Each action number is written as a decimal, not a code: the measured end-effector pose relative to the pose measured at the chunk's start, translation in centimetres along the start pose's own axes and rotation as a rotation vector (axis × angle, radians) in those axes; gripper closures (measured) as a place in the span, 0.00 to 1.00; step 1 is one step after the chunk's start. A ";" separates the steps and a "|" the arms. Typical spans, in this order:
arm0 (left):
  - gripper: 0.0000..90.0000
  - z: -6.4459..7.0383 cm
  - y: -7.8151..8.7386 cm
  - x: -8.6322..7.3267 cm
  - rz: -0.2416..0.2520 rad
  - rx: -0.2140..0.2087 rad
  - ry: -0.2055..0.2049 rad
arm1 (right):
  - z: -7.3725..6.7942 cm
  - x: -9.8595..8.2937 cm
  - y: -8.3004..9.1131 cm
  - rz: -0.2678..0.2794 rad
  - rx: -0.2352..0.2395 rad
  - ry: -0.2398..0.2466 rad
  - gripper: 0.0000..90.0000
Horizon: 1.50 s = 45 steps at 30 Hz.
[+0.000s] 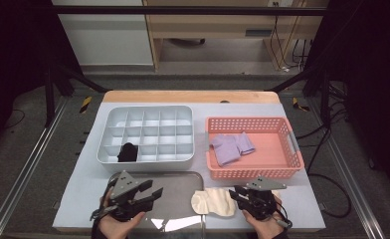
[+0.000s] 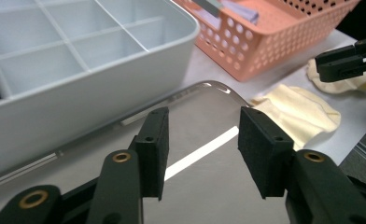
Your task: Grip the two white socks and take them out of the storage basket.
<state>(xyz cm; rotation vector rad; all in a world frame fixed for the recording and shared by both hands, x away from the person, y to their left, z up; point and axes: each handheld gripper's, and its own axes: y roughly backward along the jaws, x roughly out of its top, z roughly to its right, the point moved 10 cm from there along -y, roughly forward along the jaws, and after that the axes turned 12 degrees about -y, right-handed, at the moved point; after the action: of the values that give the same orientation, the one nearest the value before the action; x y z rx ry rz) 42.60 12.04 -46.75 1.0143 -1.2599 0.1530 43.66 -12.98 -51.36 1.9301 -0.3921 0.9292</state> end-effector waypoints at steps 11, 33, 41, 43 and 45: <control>0.70 4.6 -6.5 -1.2 -0.099 -0.062 -0.045 | 0.7 -2.0 -0.5 -0.076 -0.022 -0.027 0.86; 0.96 5.7 -7.7 -2.8 -0.162 -0.082 -0.063 | 0.2 -2.4 -0.7 -0.102 -0.017 -0.028 0.99; 0.96 4.1 -6.1 -4.6 -0.174 -0.051 -0.032 | -0.8 -2.1 -2.0 -0.110 -0.025 -0.023 0.98; 0.95 4.1 -6.2 -4.6 -0.173 -0.049 -0.037 | -0.9 -2.2 -2.3 -0.125 -0.034 -0.023 0.98; 0.92 4.3 -6.4 -4.6 -0.166 -0.052 -0.041 | -0.9 -2.3 -2.3 -0.129 -0.028 -0.025 0.96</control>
<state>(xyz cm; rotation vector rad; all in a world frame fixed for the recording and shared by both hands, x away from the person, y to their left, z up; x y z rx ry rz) 41.78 7.25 -54.26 1.0763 -1.2048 -0.0287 43.13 -11.27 -54.28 1.9188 -0.2902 0.8121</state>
